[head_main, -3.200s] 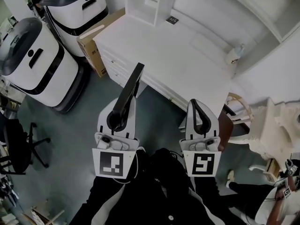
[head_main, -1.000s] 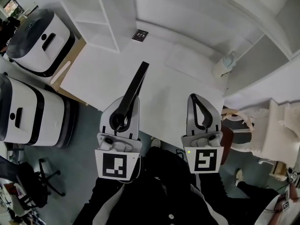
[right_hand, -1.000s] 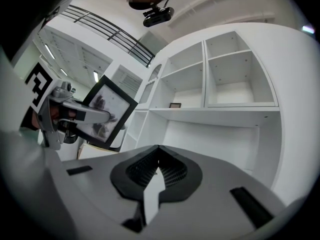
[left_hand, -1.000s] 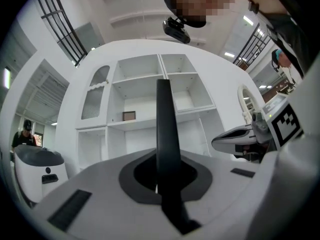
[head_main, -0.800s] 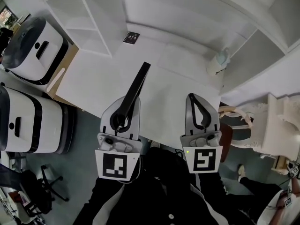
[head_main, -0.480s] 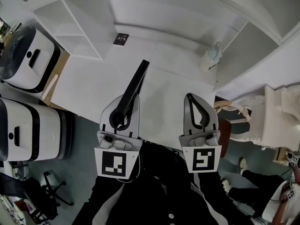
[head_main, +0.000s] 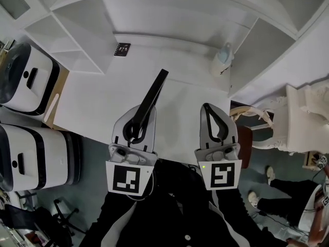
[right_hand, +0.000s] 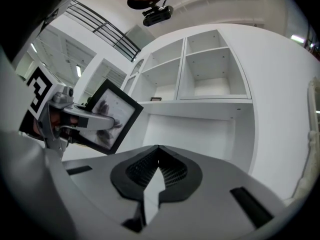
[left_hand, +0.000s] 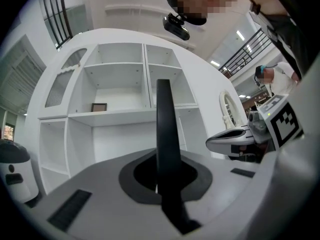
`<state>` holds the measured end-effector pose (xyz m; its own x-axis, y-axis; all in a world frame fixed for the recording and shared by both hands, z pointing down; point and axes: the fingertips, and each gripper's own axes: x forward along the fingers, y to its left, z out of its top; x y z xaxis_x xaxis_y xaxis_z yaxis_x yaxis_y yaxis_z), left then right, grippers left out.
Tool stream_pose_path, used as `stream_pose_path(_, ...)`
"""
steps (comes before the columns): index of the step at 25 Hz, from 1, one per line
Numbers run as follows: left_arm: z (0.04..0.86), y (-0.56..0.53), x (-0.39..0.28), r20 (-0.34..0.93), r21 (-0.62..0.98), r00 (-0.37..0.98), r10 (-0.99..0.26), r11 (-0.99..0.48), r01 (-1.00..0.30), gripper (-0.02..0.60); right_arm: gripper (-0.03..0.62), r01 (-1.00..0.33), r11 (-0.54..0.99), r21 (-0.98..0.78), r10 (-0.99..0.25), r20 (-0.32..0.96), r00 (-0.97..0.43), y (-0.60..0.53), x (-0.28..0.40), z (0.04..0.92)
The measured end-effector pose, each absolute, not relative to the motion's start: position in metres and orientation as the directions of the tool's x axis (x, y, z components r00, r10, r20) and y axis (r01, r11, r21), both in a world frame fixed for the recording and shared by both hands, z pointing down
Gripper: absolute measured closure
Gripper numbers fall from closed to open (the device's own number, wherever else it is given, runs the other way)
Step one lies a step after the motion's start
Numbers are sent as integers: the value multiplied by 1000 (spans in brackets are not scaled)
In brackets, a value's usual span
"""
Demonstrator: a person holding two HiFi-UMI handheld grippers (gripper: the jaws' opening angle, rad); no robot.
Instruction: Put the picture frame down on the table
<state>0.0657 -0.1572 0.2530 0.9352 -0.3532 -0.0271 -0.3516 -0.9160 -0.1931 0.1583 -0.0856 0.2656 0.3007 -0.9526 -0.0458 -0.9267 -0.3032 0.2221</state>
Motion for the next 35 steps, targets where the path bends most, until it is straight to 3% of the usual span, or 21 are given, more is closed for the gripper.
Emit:
stream_pose_path(7, 255, -161, 81, -22, -207, 960, -278, -938, -277, 568, 592, -939, -322, 123, -947, -46, 319, -95, 168, 265)
stream_pose_path(14, 262, -166, 93, -12, -179, 977, -212, -961, -211, 568, 592, -960, -249, 125, -968, -44, 246, -123, 155, 264)
stream_pose_path(24, 272, -168, 108, -5, -104, 992, -126, -987, -125, 568, 485, -995, -94, 33, -996, -6, 94, -156, 140, 280)
stream_pose_path(35, 278, -156, 113, 11, -68, 1000, 12, -998, 13, 568, 487, -995, -22, -102, -999, -23, 25, -157, 146, 290)
